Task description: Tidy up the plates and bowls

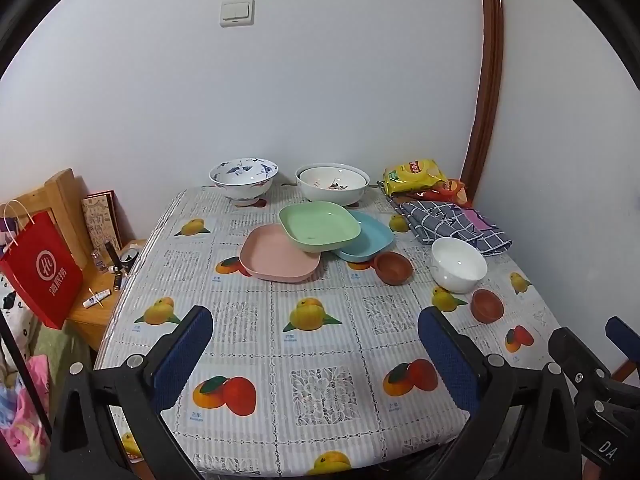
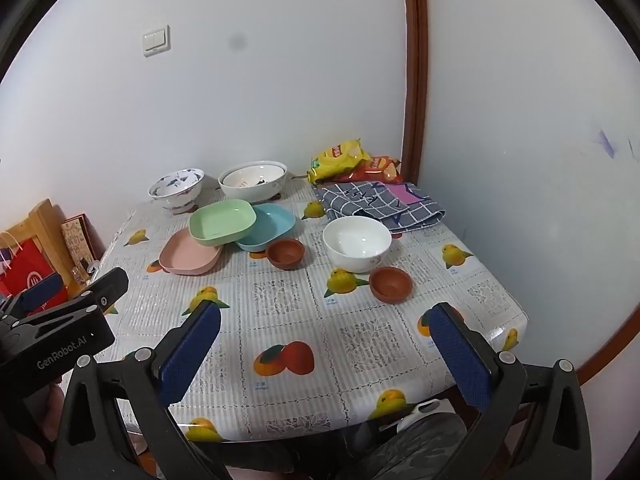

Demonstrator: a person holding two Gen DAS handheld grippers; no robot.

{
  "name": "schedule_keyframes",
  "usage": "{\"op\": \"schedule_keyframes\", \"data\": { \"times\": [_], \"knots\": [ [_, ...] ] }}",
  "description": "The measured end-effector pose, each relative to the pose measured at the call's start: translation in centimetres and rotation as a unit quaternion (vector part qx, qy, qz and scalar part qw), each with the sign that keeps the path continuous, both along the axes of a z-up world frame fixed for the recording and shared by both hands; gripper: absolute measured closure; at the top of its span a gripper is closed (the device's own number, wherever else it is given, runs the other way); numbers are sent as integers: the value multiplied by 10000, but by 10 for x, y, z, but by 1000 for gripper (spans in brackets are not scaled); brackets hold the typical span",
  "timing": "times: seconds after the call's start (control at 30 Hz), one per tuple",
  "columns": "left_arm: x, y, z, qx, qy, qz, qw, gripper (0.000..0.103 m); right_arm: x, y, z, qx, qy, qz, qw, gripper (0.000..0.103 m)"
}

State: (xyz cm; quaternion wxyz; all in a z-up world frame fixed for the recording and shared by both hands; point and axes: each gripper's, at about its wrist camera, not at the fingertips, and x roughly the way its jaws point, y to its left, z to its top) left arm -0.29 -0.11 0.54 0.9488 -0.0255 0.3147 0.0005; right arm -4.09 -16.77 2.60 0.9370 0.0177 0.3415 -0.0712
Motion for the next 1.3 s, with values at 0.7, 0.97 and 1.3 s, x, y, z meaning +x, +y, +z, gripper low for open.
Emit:
{"op": "schedule_keyframes", "data": {
  "times": [0.7, 0.97, 1.3],
  "knots": [
    [-4, 5, 4, 14, -48, 112, 9999, 0, 0, 2, 7, 22, -46, 38, 10000, 0],
    [-2, 3, 4, 27, -44, 97, 9999, 0, 0, 4, 7, 32, -49, 55, 10000, 0],
    [-4, 2, 4, 12, -44, 130, 9999, 0, 3, 3, 4, 45, 24, 61, 10000, 0]
  ]
}}
